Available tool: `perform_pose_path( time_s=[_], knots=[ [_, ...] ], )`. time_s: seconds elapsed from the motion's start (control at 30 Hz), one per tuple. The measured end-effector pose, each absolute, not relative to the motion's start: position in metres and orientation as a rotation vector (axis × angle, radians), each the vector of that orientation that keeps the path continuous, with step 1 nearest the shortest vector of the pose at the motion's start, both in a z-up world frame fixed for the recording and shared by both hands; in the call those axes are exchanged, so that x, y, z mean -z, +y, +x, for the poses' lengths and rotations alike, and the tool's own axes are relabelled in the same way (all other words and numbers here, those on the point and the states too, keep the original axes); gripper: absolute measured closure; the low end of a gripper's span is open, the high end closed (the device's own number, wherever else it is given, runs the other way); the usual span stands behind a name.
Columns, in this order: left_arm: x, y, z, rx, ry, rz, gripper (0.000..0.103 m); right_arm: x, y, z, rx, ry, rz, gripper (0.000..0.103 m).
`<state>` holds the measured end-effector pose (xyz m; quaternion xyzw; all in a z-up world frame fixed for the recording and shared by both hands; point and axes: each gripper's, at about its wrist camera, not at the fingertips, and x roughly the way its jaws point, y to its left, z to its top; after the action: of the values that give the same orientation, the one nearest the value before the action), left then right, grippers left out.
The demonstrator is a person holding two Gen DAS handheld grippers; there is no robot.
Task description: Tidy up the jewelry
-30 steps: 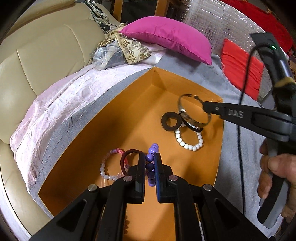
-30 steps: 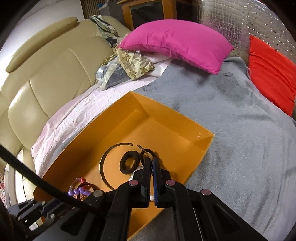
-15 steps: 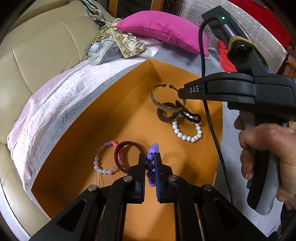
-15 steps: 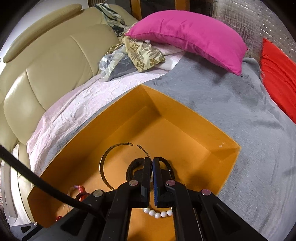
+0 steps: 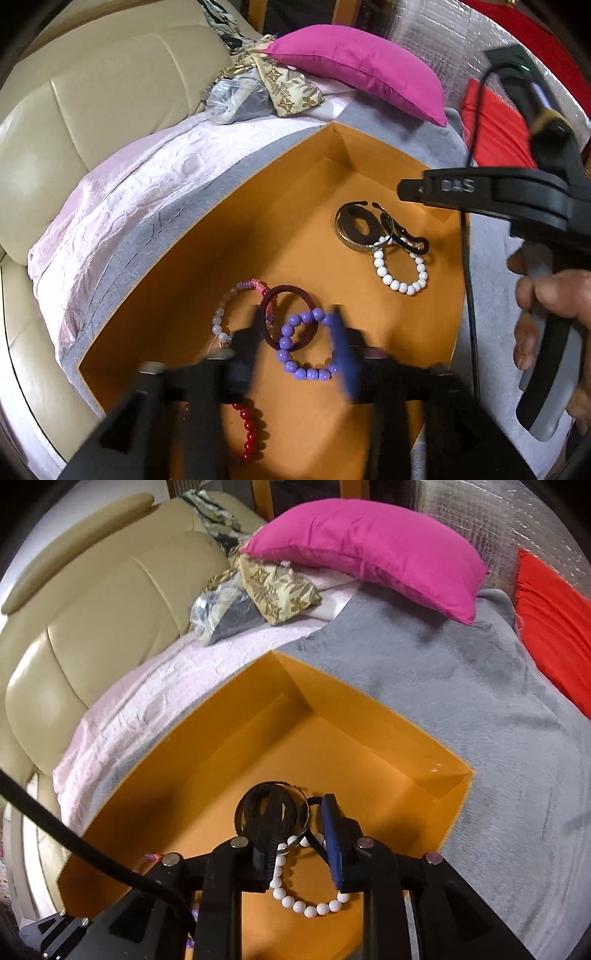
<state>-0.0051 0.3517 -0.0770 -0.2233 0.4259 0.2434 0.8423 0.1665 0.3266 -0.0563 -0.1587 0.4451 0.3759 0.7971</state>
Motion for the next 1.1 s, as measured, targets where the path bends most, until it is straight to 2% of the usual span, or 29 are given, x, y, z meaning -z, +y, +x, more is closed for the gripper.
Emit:
perform_pose_path(
  time_s=[0.03,0.07,0.13,0.23,0.4,0.47,0.6,0.67,0.8,0.93,1.1],
  knots=[
    [0.074,0.351,-0.008,-0.527,0.886,-0.466,0.041,0.052,0.323,0.164,-0.810,0.945,-0.338,0.067],
    [0.071,0.351,-0.011,-0.540,0.875,-0.463,0.040,0.048,0.319,0.162,-0.812,0.933,-0.335,0.053],
    [0.065,0.353,-0.017,-0.545,0.863,-0.479,0.040,0.039,0.309,0.158,-0.819,0.910,-0.320,0.043],
    [0.060,0.355,-0.025,-0.576,0.854,-0.488,0.039,0.024,0.290,0.149,-0.827,0.877,-0.304,0.042],
    [0.049,0.351,-0.042,-0.653,0.832,-0.481,0.028,0.000,0.244,0.129,-0.858,0.810,-0.260,0.034],
    [0.044,0.345,-0.047,-0.679,0.826,-0.456,0.027,-0.003,0.224,0.115,-0.891,0.794,-0.271,0.026],
    [0.037,0.326,-0.056,-0.705,0.818,-0.411,0.027,0.002,0.189,0.080,-0.941,0.787,-0.301,0.022],
    [0.034,0.317,-0.059,-0.706,0.814,-0.389,0.027,0.009,0.174,0.061,-0.947,0.782,-0.328,0.017],
    [0.027,0.299,-0.069,-0.702,0.805,-0.372,0.027,0.014,0.148,0.036,-0.946,0.776,-0.346,0.016],
    [0.023,0.286,-0.075,-0.699,0.805,-0.366,0.027,0.012,0.136,0.020,-0.945,0.756,-0.362,0.006],
    [0.020,0.277,-0.081,-0.708,0.805,-0.352,0.024,0.005,0.129,0.007,-0.948,0.722,-0.364,0.005]
  ],
)
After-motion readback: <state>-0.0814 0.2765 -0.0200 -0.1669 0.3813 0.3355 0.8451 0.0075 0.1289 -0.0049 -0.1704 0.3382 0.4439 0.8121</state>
